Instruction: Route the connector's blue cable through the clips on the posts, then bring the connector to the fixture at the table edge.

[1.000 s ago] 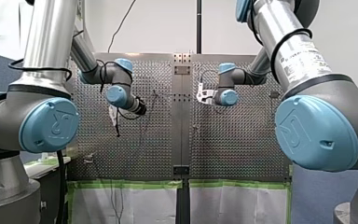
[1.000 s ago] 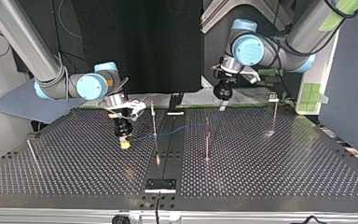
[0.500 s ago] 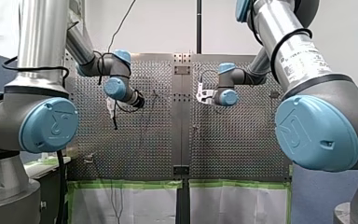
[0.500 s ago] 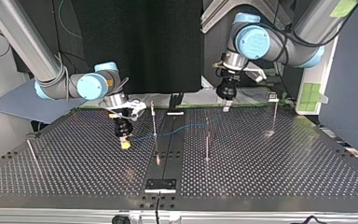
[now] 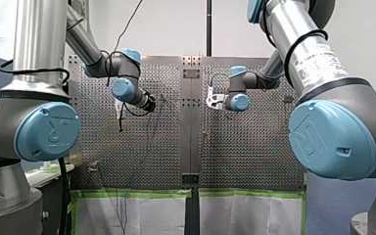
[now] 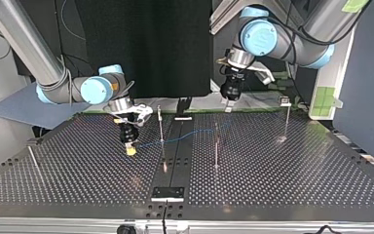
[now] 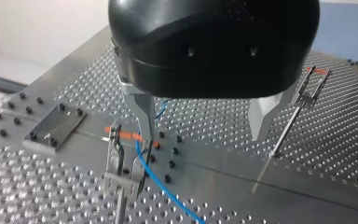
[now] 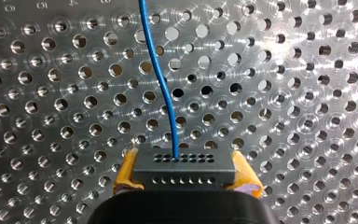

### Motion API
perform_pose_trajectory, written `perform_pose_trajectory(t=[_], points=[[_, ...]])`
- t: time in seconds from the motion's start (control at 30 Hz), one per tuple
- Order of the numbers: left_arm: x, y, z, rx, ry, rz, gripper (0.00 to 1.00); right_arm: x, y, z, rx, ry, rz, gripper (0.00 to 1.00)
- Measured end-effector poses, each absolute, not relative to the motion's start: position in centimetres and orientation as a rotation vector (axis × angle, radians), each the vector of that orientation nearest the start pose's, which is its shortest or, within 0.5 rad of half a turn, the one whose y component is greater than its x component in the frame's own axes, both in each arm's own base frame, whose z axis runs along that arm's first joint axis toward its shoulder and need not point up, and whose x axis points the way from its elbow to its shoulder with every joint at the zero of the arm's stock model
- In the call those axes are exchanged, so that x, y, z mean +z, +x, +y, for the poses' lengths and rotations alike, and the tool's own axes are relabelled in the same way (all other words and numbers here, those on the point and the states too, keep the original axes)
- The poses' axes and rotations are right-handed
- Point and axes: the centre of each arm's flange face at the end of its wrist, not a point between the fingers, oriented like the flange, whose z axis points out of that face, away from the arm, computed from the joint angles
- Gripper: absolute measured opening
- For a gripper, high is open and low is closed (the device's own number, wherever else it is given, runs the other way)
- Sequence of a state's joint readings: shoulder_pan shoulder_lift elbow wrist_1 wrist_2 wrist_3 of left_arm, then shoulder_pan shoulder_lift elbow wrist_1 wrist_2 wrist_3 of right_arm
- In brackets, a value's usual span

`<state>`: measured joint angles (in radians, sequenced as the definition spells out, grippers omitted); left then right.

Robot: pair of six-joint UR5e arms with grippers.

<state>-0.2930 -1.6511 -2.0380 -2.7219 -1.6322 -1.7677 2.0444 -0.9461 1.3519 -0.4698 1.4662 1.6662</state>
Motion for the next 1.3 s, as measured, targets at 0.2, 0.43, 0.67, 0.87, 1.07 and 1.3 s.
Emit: perform_pose_trajectory(t=[0.2, 0.43, 0.67, 0.87, 1.07, 1.3], points=[[27.4, 39.9, -26.0, -0.292, 0.085, 1.670, 1.00, 25.9, 45.3, -57.0, 1.723, 1.547, -0.930, 0.00], [28.7, 40.6, -26.8, -0.278, 0.111, 1.599, 1.00, 25.9, 45.3, -57.0, 1.722, 1.549, -0.931, 0.00], [29.6, 40.8, -27.6, -0.282, 0.111, 1.570, 1.00, 25.8, 45.4, -56.9, 1.721, 1.550, -0.931, 0.00], [29.6, 40.6, -27.6, -0.258, 0.092, 1.569, 1.00, 25.8, 45.5, -56.8, 1.722, 1.553, -0.930, 0.00], [29.6, 40.7, -27.2, -0.226, 0.061, 1.569, 1.00, 25.8, 45.6, -56.7, 1.723, 1.555, -0.930, 0.00], [29.6, 40.8, -27.1, -0.220, 0.055, 1.566, 1.00, 25.8, 45.6, -56.6, 1.723, 1.557, -0.930, 0.00]])
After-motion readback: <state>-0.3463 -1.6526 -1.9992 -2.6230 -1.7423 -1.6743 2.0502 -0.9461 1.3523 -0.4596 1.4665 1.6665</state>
